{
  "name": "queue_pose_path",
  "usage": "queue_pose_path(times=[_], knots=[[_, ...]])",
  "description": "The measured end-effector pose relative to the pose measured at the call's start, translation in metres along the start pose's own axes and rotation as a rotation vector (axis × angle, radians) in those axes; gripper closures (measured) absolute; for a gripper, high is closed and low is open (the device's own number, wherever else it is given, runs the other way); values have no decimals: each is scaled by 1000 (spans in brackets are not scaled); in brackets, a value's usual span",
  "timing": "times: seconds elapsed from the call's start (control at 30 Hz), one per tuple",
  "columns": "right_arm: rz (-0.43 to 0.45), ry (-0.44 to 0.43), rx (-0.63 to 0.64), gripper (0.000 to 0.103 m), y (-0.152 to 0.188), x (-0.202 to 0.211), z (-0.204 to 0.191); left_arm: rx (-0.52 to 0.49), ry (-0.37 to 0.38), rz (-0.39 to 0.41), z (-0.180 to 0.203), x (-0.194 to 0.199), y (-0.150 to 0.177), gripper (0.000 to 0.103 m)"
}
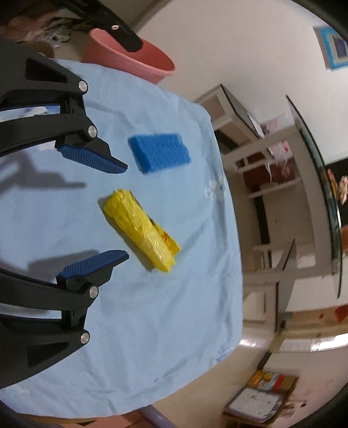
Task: Collect trash
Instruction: 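Move both open grippers back over the blue net and yellow packet, then close the left gripper on the blue foam net while the right gripper grasps the yellow packet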
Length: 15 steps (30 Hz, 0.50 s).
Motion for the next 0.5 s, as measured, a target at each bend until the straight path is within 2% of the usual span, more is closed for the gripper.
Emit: queue_pose_path(times=[0.2, 0.23, 0.3, 0.37, 0.4, 0.5], knots=[[-17, 34, -50, 46, -4, -20, 11, -30, 25, -65, 23, -36, 3, 59], [-22, 32, -55, 51, -4, -23, 13, -32, 30, -76, 27, -42, 3, 59], [-33, 28, -50, 72, -3, -27, 15, -39, 38, -98, 33, -54, 6, 59], [-39, 14, -31, 84, -2, -29, 15, -43, 43, -124, 39, -67, 8, 59], [-34, 13, -18, 88, -2, -28, 15, -42, 43, -132, 40, -71, 9, 59], [-18, 5, 18, 91, -3, -23, 15, -31, 40, -159, 42, -86, 12, 59]])
Point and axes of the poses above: each gripper's, at about its wrist camera, not at the fingertips, and x roughly against the way its jaws point, z to its right, y to its underside, the point moved 10 cm from there along -x, roughly the way its jaws point
